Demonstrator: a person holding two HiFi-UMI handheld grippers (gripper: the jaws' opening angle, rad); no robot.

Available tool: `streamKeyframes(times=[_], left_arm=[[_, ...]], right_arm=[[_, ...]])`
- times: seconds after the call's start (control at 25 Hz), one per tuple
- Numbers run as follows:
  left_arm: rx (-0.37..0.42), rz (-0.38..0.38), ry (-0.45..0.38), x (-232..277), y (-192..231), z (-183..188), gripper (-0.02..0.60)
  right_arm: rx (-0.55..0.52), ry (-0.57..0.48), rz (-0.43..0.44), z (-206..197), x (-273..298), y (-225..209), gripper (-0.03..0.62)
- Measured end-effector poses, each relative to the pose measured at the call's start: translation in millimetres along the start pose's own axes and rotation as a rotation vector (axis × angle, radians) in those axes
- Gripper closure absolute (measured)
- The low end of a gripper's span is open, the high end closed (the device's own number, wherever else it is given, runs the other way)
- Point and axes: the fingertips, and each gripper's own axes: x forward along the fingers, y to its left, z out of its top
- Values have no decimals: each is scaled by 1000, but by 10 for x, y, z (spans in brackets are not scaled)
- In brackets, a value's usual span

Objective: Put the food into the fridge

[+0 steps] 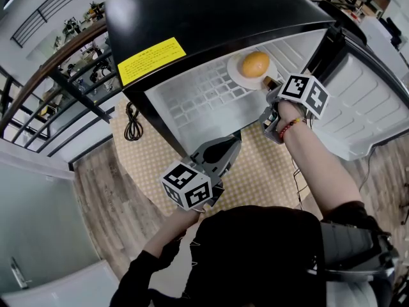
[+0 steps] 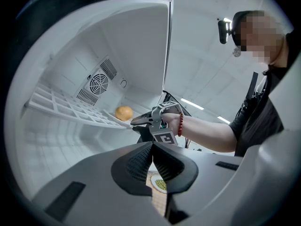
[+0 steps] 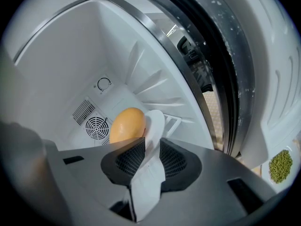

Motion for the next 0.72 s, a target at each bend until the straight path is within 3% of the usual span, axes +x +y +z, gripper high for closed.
streamKeyframes(times=[0.72], left_arm=[[3,-1,1,-6,-5,-3,569]], right_arm=[[-22,9,-1,-39,3,-21,497]])
